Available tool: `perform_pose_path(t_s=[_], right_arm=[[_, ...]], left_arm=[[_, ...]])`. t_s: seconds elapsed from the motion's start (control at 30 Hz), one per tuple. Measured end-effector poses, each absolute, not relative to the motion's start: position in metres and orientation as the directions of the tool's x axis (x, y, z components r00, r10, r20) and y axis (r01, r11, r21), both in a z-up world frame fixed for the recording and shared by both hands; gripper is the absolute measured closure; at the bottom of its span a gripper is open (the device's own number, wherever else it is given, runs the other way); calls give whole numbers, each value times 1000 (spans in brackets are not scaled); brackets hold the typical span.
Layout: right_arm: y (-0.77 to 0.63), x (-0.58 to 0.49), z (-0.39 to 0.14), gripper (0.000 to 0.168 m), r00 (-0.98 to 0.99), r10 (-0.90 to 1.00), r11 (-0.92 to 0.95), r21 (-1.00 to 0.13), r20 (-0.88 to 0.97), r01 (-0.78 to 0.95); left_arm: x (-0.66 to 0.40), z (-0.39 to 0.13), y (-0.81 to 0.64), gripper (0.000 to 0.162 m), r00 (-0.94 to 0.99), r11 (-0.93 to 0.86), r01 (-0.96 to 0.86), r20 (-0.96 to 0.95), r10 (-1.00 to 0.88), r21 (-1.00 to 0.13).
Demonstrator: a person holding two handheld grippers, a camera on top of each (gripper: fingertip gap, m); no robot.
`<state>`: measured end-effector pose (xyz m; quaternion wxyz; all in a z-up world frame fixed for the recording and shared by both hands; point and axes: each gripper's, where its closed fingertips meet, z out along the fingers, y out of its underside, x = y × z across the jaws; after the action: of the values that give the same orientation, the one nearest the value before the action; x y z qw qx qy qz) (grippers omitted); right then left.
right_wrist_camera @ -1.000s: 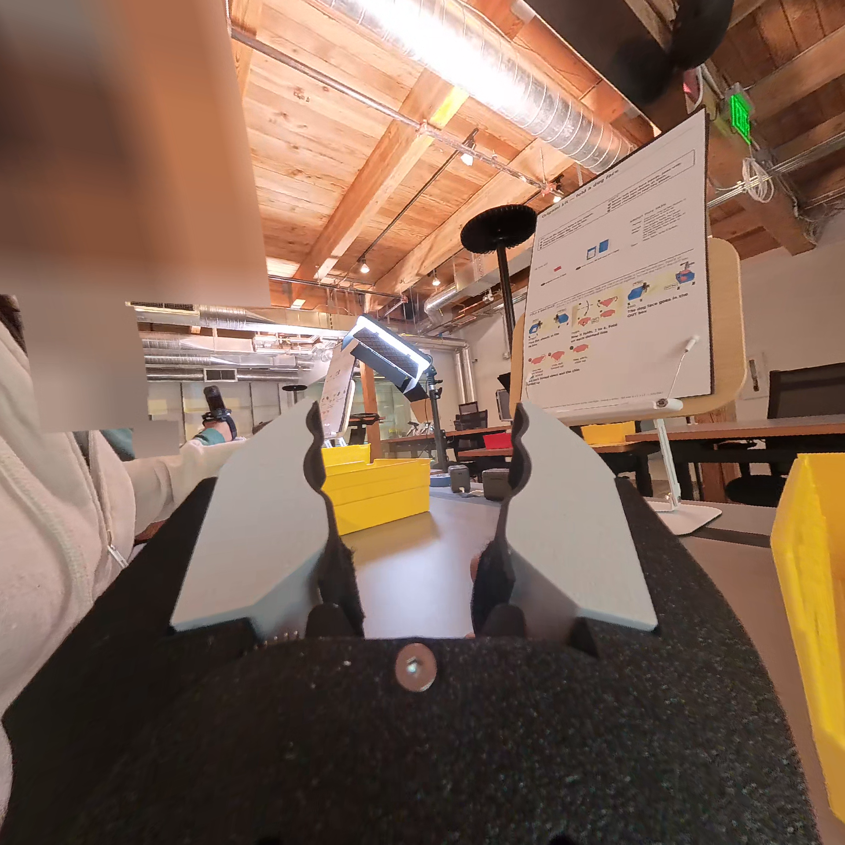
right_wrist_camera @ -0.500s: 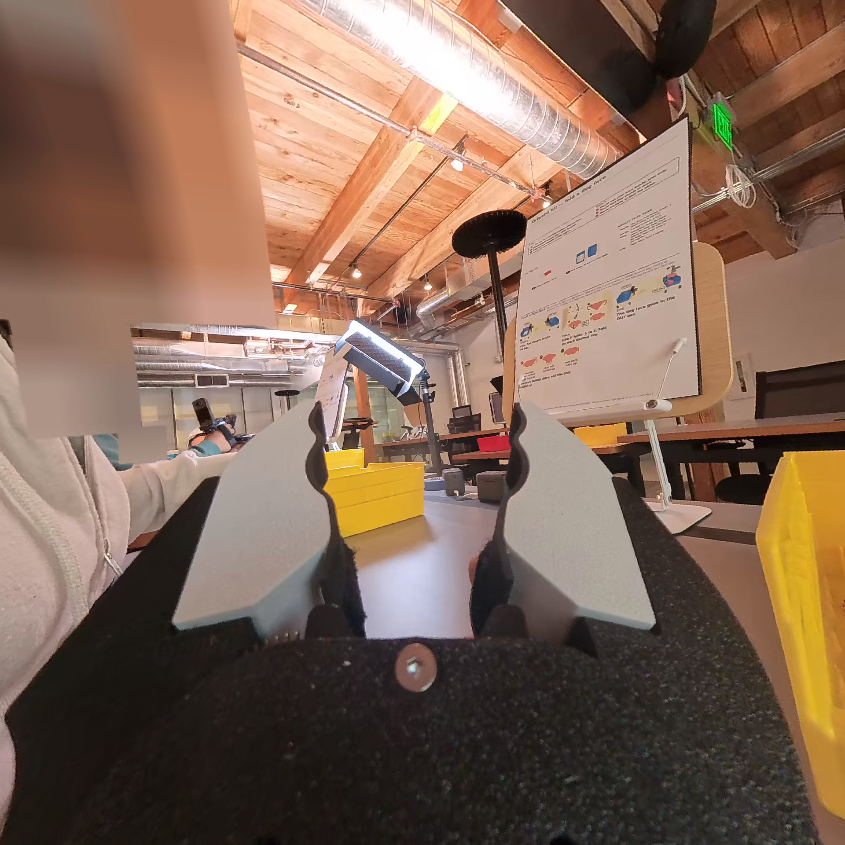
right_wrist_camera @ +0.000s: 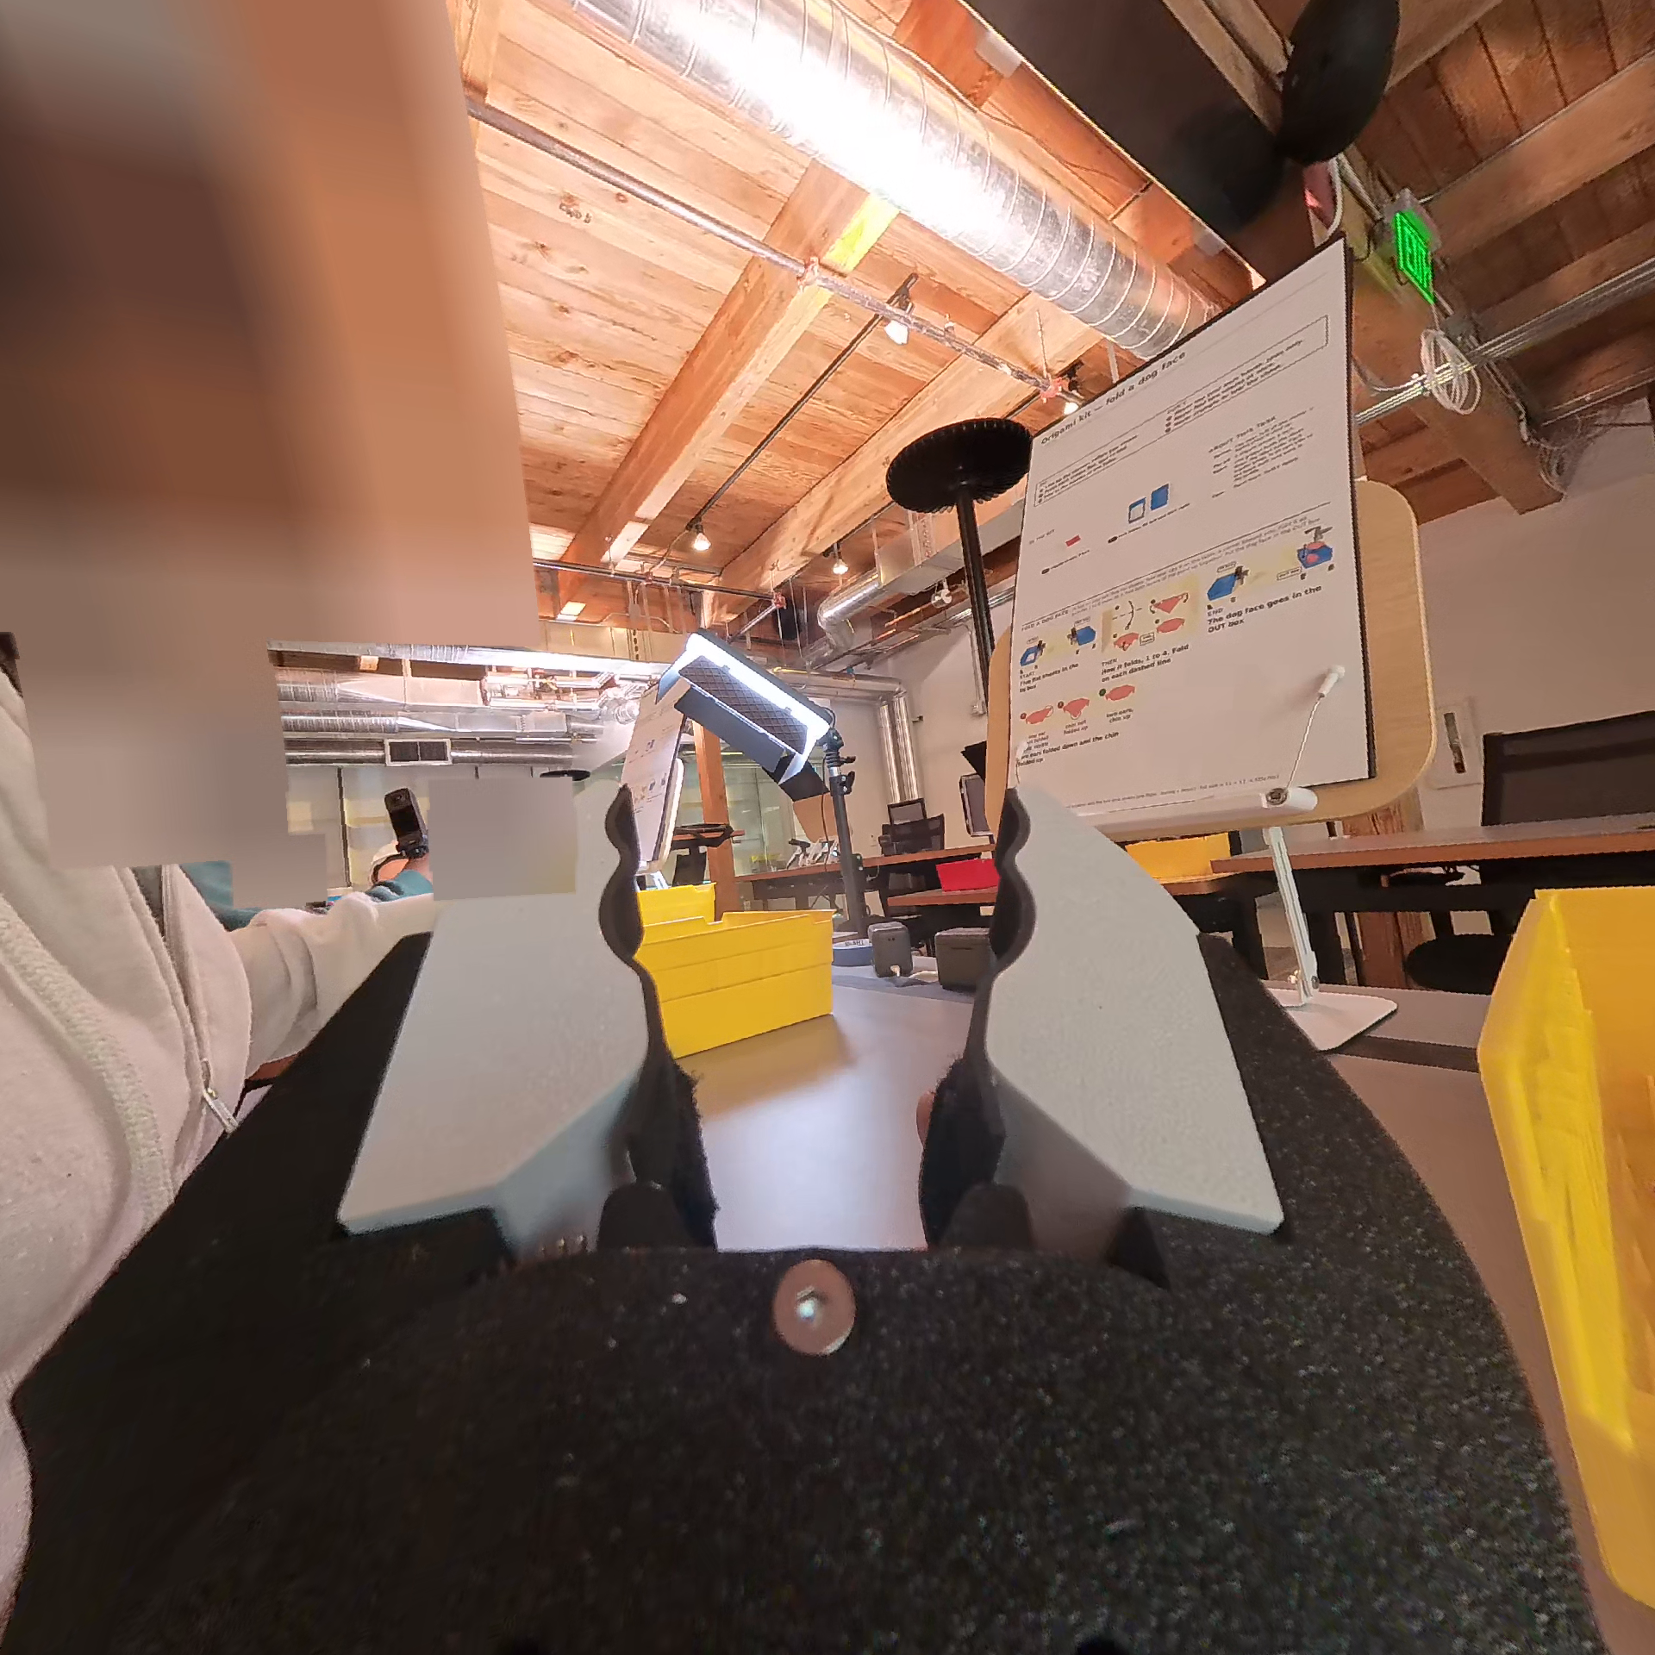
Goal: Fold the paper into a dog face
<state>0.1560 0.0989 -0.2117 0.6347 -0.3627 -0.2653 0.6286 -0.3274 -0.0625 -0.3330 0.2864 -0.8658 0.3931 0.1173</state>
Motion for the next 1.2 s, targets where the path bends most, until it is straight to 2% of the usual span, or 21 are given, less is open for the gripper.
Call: perform_pose_path(t_s=[0.17, 0.27, 0.33, 0.47, 0.57, 0.63, 0.7, 0.73, 0.8, 0.87, 0.93, 1.0, 1.1, 1.2], right_arm=[[98, 156, -212, 92, 73, 991, -47, -798, -114, -601], [97, 153, -212, 95, 85, 991, -33, -813, -101, -582], [95, 144, -214, 97, 108, 992, 0, -849, -67, -529], [74, 108, -212, 99, 69, 992, 119, -934, 102, -337], [55, 84, -192, 97, -4, 976, 206, -933, 217, -296], [52, 71, -175, 101, -17, 977, 197, -931, 213, -308], [54, 61, -164, 106, -11, 990, 130, -938, 141, -323], [55, 58, -160, 103, -10, 997, 64, -937, 72, -344], [53, 54, -156, 100, -25, 995, -101, -902, -100, -419], [44, 50, -160, 98, 28, 991, -103, -882, -130, -460], [29, 42, -168, 100, 184, 982, 110, -897, 33, -427], [11, 28, -176, 108, 292, 920, 347, -891, 262, -293], [4, 0, -195, 114, 298, 795, 560, -828, 528, -28], [13, -25, -217, 117, 222, 632, 719, -669, 742, 189]], left_arm=[[-339, -261, -55, 162, 767, -449, -640, -542, -342, -623], [-323, -202, -57, 162, 826, -297, -563, -524, -207, -771], [-304, -165, -61, 162, 843, -187, -535, -506, -182, -824], [-243, -110, -70, 162, 821, 9, -521, -504, -266, -853], [-189, -92, -72, 162, 795, 111, -468, -472, -381, -877], [-156, -85, -67, 162, 812, 167, -345, -383, -440, -924], [-132, -81, -55, 162, 860, 207, -122, -207, -466, -971], [-125, -81, -48, 162, 884, 224, 7, -99, -457, -975], [-121, -84, -35, 162, 892, 281, 288, 149, -427, -916], [-126, -99, -24, 162, 821, 333, 545, 409, -399, -769], [-128, -126, -13, 162, 704, 358, 710, 607, -368, -607], [-120, -153, -3, 162, 609, 357, 788, 723, -327, -502], [-104, -183, 3, 162, 567, 352, 808, 785, -249, -472], [-97, -199, 7, 162, 524, 309, 837, 822, -223, -451]])
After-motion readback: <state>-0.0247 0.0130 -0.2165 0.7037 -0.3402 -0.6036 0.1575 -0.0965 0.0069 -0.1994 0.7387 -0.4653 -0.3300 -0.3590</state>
